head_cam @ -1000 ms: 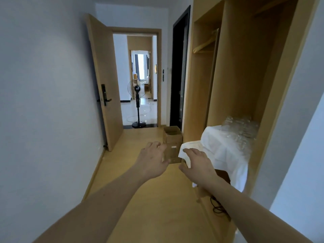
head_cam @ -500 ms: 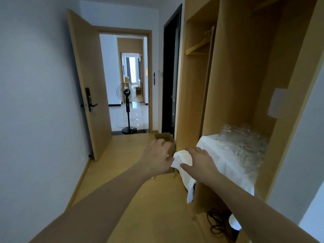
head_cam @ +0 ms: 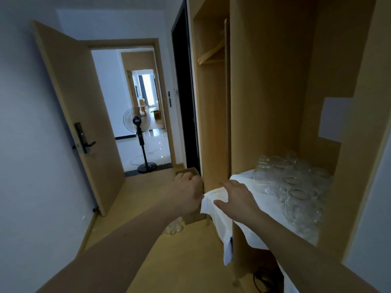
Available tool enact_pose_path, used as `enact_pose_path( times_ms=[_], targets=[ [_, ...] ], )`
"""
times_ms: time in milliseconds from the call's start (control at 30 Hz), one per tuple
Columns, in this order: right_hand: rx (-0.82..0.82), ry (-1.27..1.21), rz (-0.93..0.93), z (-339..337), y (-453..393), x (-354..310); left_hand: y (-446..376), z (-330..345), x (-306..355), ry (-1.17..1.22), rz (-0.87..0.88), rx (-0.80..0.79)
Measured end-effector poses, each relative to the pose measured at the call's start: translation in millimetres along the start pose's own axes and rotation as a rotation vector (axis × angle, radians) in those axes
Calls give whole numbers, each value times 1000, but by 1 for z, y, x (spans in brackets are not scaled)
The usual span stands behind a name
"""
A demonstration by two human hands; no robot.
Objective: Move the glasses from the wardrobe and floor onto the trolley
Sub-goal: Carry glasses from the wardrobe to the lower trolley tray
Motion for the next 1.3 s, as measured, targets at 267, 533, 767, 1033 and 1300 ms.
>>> enact_pose_path(
  times_ms=[267, 533, 767, 1033, 1300],
  targets=[
    [18, 79, 122, 23, -52, 66, -80, 69, 9, 39, 78, -44],
    [88, 222, 273, 21, -111, 108, -187, 117, 9, 145, 288, -19],
    [142, 320, 438, 8, -142, 132, -253, 143, 23, 283, 478, -25],
    [172, 424, 600, 11, -145, 150, -292, 180, 45, 494, 613, -51],
    [224, 466, 686, -14, -159, 188, -327, 212, 86, 616, 679, -49]
  ],
)
Point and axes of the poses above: each hand's wrist, its own y-axis away from the middle knuckle, its own z-axis out of the palm, x = y × z, the point moved 9 cm from there along -y, towards the middle knuckle, and after that the axes turned 10 degrees about x, right-handed, at the moved point
